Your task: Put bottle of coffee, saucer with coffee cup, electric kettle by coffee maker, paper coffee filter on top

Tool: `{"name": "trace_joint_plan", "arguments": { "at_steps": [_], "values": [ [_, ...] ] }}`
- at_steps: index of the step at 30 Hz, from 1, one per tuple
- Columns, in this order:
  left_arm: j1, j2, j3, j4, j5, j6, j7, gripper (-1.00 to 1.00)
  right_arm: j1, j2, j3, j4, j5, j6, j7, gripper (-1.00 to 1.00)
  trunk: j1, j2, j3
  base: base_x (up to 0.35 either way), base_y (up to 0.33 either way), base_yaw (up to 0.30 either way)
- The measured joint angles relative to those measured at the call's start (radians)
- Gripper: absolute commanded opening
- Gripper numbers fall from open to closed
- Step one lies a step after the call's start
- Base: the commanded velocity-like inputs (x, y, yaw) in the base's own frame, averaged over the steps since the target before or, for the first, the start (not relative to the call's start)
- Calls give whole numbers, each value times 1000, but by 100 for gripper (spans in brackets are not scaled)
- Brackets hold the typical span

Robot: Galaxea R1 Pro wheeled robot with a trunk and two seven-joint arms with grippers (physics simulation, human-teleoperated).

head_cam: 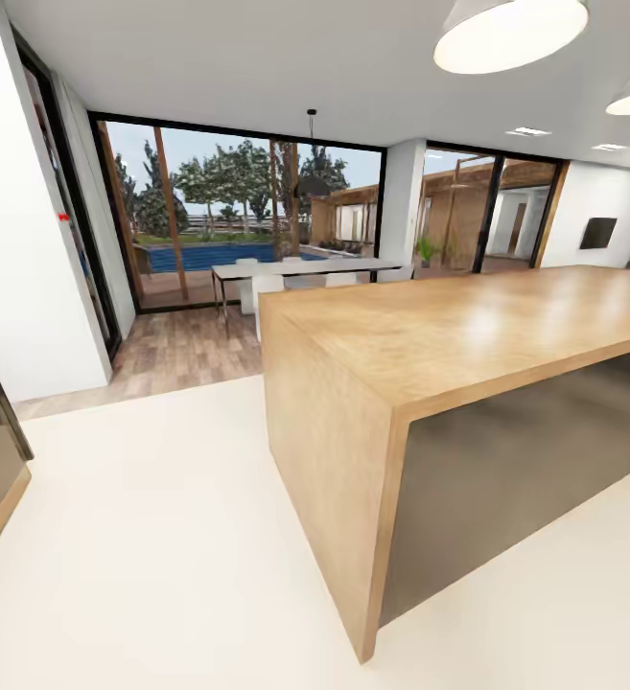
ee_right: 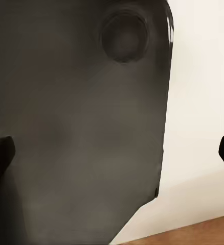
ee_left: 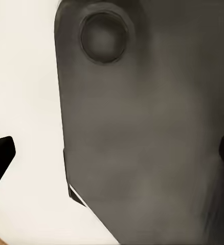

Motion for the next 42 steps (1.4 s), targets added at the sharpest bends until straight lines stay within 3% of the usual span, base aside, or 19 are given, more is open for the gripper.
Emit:
{"name": "trace_joint_plan", "arguments": {
  "at_steps": [5, 17, 20, 25, 26, 27, 28, 29, 42],
  "values": [
    [16, -25, -3, -26, -2, -2, -1, 100, -28, -28, 3, -29, 8, -19, -1, 100, 0, 0, 0, 0, 0, 0],
    [16, -25, -3, -79, -2, -2, -1, 100, -89, -29, 3, -38, 8, -19, -1, 100, 0, 0, 0, 0, 0, 0],
    [10, -40, -2, -96, -4, 0, 0, 100, -106, -45, 0, -49, 6, -23, -2, 100, 0, 0, 0, 0, 0, 0],
    [9, -43, -2, -124, -6, -2, 1, 100, -135, -73, -2, -77, 6, -25, -3, 100, 0, 0, 0, 0, 0, 0],
    [9, -42, -2, -191, -6, -3, 2, 100, -165, -77, -3, -128, 5, -25, -3, 100, 0, 0, 0, 0, 0, 0],
    [9, -41, -2, -332, -7, -5, 2, 100, -179, -78, -2, -223, 4, -25, -3, 100, 0, 0, 1, 0, 0, 0],
    [8, -40, -1, -532, -7, -5, 2, 100, -171, -78, -3, -220, 3, -25, -3, 100, 0, 0, 0, 0, 0, 0],
    [7, -39, 0, -594, -6, -6, 2, 100, -172, -79, -3, -221, 3, -25, -2, 100, 0, 0, 1, 0, 0, 0],
    [9, -38, 2, -591, -6, -8, 1, 100, -166, -80, -1, -216, 1, -25, 1, 100, 0, 0, 1, 0, 0, -157]
  ]
}}
